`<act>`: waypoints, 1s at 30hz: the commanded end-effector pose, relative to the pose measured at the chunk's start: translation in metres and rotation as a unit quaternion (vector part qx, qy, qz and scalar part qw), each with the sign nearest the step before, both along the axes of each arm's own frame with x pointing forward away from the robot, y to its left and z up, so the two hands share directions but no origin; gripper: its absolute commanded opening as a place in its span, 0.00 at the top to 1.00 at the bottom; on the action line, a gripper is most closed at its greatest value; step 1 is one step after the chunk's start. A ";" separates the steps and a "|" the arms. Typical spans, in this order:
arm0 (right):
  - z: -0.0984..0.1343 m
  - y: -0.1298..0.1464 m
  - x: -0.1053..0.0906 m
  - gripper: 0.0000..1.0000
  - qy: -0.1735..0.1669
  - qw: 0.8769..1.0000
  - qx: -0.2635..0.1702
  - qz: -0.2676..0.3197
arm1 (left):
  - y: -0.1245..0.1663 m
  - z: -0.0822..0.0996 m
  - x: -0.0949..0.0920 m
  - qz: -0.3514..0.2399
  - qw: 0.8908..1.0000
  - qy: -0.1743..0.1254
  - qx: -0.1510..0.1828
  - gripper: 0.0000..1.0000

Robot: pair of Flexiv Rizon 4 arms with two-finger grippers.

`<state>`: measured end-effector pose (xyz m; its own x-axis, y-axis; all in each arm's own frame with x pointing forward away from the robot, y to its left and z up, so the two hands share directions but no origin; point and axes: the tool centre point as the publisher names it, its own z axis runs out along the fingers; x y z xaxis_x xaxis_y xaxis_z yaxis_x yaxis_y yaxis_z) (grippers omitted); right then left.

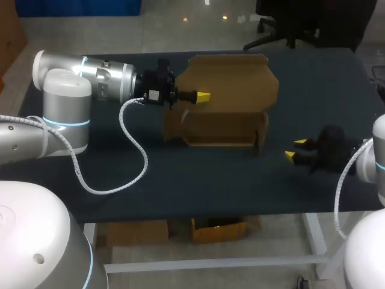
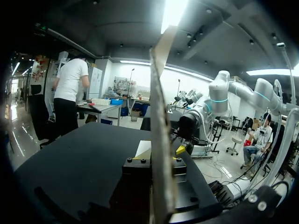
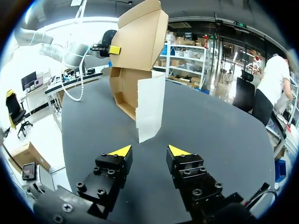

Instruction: Assemble the packaging by folding the flat box into shape, placing the metal phone stand inside, and closing the box properly

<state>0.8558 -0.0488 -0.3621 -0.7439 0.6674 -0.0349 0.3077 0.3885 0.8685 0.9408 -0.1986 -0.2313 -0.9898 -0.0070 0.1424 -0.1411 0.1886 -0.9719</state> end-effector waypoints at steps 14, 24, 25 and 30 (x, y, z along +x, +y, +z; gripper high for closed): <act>0.004 0.004 0.014 0.56 0.046 0.993 -0.029 0.107 | 0.000 -0.002 0.000 -0.001 1.000 0.000 0.000 1.00; 0.000 0.010 0.023 0.53 0.070 0.990 -0.051 0.111 | 0.000 -0.002 0.000 -0.001 1.000 0.000 0.000 1.00; 0.000 0.010 0.023 0.52 0.070 0.990 -0.051 0.111 | 0.000 -0.002 0.000 -0.001 1.000 0.000 0.000 1.00; 0.000 0.010 0.023 0.51 0.070 0.990 -0.051 0.111 | 0.000 -0.002 0.000 -0.001 1.000 0.000 0.000 1.00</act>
